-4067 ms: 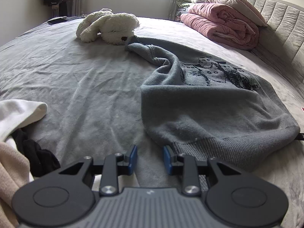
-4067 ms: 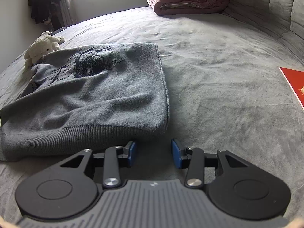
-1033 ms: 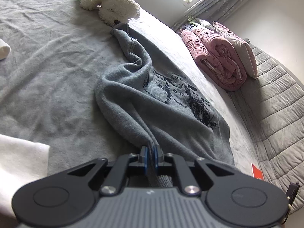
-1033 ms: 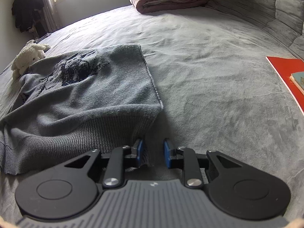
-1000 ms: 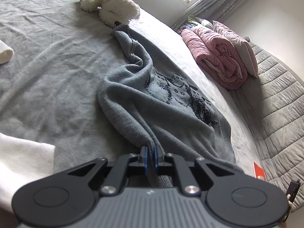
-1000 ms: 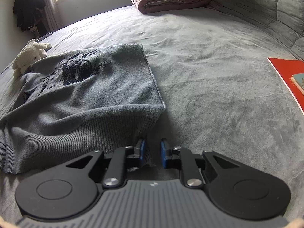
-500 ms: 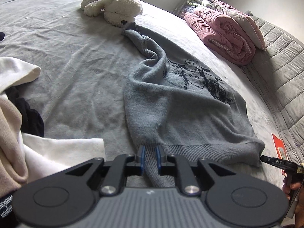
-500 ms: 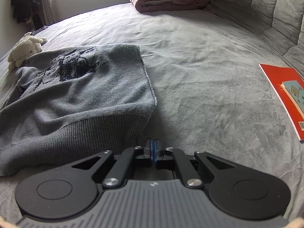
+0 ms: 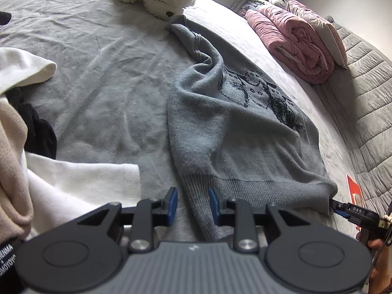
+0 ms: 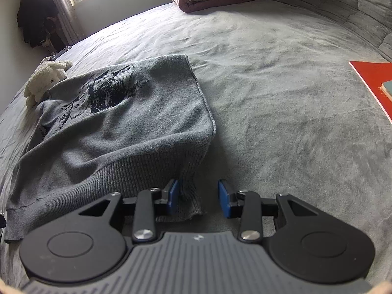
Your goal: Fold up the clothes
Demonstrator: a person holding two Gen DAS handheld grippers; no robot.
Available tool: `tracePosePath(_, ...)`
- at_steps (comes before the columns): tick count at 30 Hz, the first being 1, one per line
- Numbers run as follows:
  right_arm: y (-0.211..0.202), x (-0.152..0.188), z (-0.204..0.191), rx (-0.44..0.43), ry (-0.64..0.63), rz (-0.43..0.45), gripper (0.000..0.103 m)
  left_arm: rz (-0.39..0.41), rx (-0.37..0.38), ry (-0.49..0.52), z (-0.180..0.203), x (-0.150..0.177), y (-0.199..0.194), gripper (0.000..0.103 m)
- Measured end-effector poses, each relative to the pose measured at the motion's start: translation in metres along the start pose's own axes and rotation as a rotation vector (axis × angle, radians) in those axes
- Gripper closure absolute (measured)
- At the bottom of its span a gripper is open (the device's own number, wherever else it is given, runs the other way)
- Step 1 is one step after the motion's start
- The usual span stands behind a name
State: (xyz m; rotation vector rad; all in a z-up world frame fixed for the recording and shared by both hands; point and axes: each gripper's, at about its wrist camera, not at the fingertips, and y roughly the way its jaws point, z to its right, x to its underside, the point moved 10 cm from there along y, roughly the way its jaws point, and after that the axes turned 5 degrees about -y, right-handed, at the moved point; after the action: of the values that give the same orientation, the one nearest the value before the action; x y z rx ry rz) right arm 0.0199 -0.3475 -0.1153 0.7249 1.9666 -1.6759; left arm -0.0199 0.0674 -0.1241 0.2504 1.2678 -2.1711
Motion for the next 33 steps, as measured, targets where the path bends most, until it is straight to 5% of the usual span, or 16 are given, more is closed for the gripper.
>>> tracePosePath(4, 0.002, 0.006, -0.007, -0.017, -0.036, -0.017, 0.068, 0.000, 0.005, -0.029, -0.003, -0.002, 0.001, 0.075)
tracePosePath(8, 0.003, 0.014, -0.016, -0.032, -0.088, -0.030, 0.095, 0.005, 0.012, -0.023, -0.001, -0.001, 0.004, 0.078)
tracePosePath(15, -0.002, 0.012, -0.004, -0.010, -0.049, -0.026, 0.096, 0.059, 0.077, 0.030, 0.019, -0.002, 0.013, 0.084)
tracePosePath(21, -0.004, 0.011, 0.001, -0.003, -0.027, -0.020, 0.096, 0.089, 0.060, 0.036, 0.018, -0.004, -0.003, 0.083)
tracePosePath(33, -0.006, 0.007, 0.012, 0.053, -0.036, -0.023, 0.096, -0.002, 0.019, -0.075, -0.014, 0.003, 0.007, 0.083)
